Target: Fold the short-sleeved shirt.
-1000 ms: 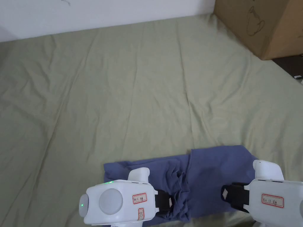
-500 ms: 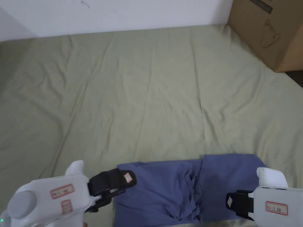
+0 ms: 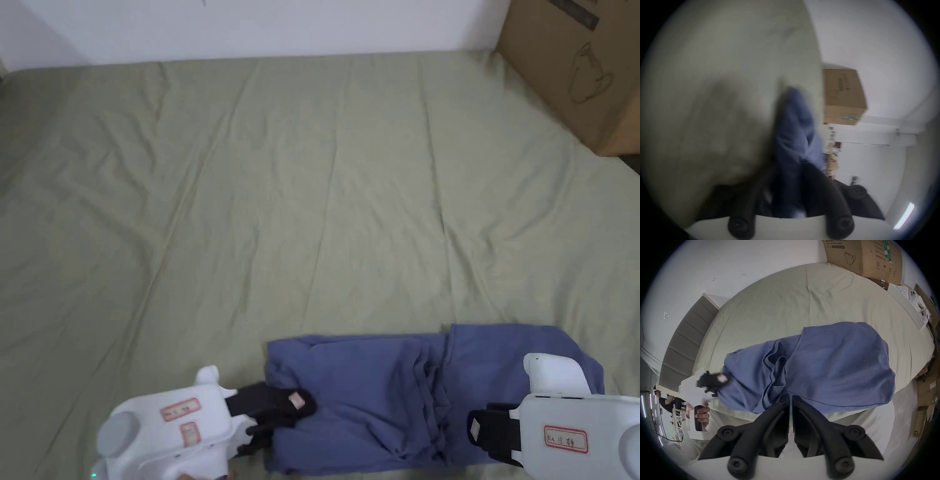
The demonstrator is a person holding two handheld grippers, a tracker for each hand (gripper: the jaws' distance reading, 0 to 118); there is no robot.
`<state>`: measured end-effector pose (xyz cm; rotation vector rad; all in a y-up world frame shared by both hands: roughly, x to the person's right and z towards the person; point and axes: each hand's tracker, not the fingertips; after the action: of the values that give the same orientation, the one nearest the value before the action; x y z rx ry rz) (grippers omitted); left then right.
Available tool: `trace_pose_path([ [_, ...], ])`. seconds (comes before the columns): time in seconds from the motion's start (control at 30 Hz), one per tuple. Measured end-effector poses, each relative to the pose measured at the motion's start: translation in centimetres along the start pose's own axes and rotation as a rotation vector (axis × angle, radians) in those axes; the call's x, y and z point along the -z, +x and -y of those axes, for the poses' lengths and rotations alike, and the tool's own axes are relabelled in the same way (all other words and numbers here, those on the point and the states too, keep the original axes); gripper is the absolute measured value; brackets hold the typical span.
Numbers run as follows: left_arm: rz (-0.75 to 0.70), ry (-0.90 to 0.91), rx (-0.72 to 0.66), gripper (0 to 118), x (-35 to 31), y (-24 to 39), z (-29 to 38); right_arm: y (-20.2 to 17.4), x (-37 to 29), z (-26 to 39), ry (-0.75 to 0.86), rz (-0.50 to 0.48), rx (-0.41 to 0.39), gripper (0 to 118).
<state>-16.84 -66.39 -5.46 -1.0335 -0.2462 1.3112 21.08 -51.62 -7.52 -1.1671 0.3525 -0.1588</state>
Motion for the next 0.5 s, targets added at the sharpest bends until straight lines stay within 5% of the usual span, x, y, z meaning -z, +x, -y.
trace_pose_path([
  [0.1,0.108,0.024,0.012,10,-1.9,0.1,0.1,0.0,-0.3,0.1,0.002,0.005,0.009,4],
  [0.2,0.038,0.000,0.122,10,-3.8,0.9,-0.2,0.0,-0.6,-0.1,0.000,0.000,0.017,4],
  [0.4,0.064,0.097,0.056,9,-10.2,-0.6,-0.9,-0.6,-1.0,-0.3,0.014,0.005,0.024,4],
  [0.5,-0.039,0.184,0.069,10,-14.7,-1.7,-1.3,-0.7,-1.0,-0.2,0.011,0.002,0.015,4],
])
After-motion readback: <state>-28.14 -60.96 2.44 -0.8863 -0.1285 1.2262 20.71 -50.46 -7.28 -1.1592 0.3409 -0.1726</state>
